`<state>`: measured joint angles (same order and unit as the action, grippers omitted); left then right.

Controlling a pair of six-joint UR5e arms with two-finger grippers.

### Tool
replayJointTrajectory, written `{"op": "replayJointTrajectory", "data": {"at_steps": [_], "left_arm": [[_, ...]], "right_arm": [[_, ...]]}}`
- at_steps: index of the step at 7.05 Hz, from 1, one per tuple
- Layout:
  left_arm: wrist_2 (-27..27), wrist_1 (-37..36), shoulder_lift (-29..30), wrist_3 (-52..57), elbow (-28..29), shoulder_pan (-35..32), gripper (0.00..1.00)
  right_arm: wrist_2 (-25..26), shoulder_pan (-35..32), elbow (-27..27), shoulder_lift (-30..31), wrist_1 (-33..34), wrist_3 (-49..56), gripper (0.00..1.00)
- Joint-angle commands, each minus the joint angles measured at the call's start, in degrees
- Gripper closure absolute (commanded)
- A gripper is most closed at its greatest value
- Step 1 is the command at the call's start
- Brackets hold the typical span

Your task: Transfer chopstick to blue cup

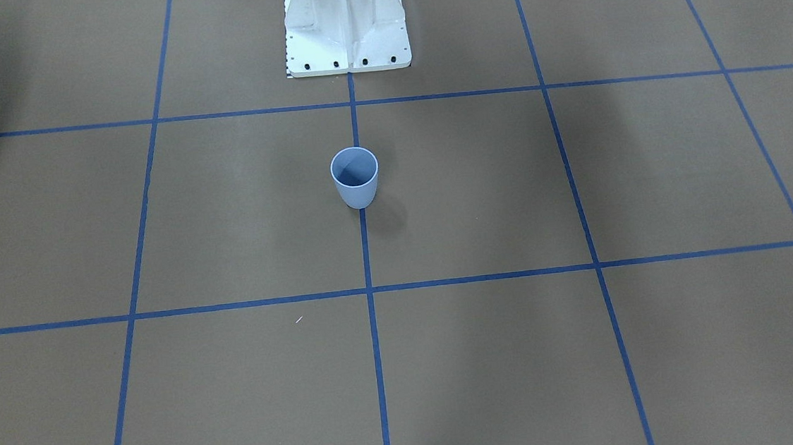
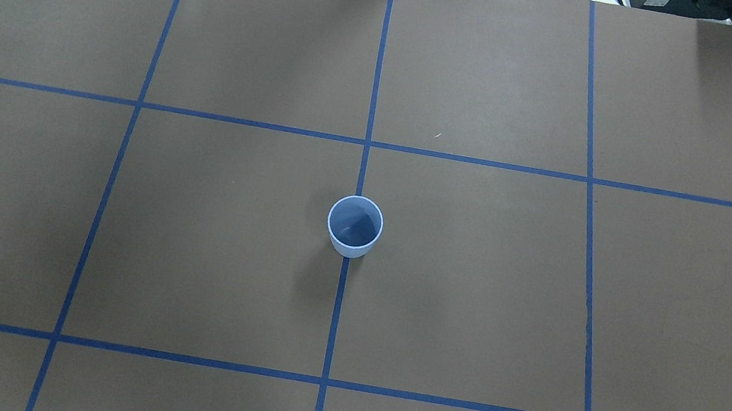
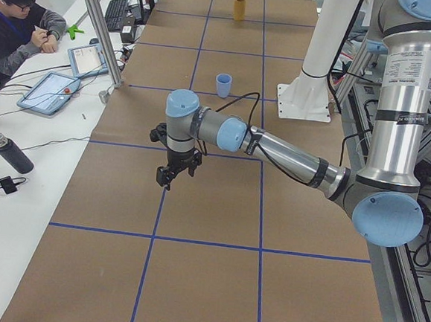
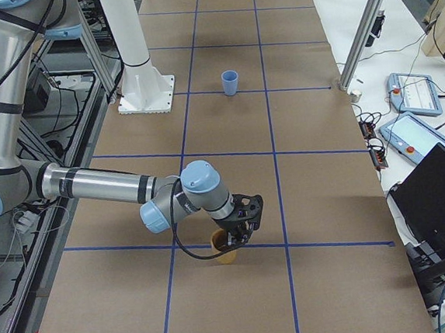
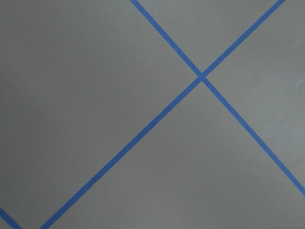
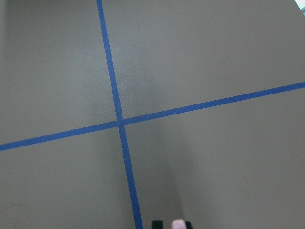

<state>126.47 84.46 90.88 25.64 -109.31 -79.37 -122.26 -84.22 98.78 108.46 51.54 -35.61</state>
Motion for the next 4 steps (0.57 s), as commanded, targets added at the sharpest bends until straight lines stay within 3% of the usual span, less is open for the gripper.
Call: {"op": "replayJointTrajectory", "data": {"at_steps": [1, 3, 4], "left_arm": [[0.0, 0.0, 0.0, 0.0, 0.0, -0.1, 0.01], [0.0, 0.0, 0.0, -0.1, 0.1, 0.0, 0.01], [0.0, 0.0, 0.0, -0.2, 0.1, 0.0, 0.01]], "right_arm": [[-0.2, -0.2, 0.1, 0.4, -2.7, 1.3, 1.0], [-2.2, -3.6, 1.8, 0.8, -2.4, 3.5, 1.0], [-8.1, -7.6, 1.8, 0.6, -2.1, 7.0, 1.0]]}}
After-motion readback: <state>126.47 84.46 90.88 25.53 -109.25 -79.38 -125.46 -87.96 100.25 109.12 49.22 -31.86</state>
